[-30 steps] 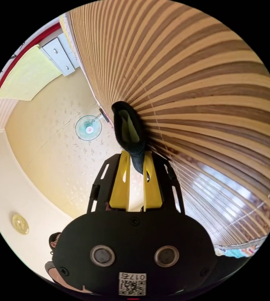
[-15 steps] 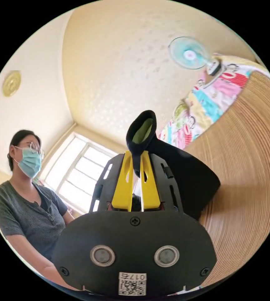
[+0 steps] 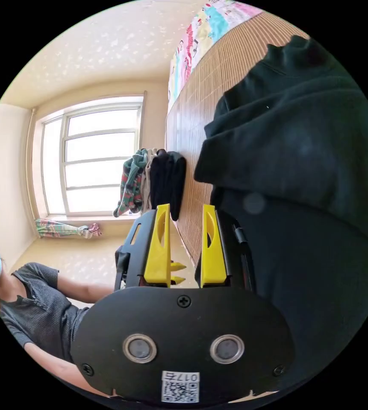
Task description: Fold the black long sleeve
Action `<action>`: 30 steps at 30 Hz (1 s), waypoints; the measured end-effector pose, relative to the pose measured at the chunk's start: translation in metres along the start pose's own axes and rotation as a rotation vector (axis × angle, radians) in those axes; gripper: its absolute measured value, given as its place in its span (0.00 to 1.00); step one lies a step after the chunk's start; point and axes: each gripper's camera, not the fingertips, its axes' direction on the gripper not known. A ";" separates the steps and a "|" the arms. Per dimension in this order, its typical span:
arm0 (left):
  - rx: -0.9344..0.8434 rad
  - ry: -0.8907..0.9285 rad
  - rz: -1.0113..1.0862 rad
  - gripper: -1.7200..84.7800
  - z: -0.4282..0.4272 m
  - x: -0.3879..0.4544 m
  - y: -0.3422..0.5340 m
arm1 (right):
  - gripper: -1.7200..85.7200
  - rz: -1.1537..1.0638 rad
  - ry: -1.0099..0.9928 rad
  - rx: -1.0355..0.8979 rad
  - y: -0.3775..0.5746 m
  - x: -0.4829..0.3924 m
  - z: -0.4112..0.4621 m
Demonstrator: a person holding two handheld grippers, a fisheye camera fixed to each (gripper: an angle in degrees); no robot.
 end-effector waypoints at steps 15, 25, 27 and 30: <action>-0.395 0.153 0.268 0.15 0.068 -0.112 -0.026 | 0.17 0.609 0.582 -0.021 0.274 0.058 -0.132; -0.589 0.102 0.234 0.10 0.132 -0.122 -0.063 | 0.20 0.593 0.523 -0.154 0.258 0.108 -0.151; -0.634 0.091 0.250 0.08 0.133 -0.123 -0.071 | 0.15 0.585 0.486 -0.243 0.249 0.122 -0.153; -0.710 0.189 0.364 0.08 0.122 -0.126 -0.074 | 0.08 0.513 0.289 -0.265 0.244 0.123 -0.164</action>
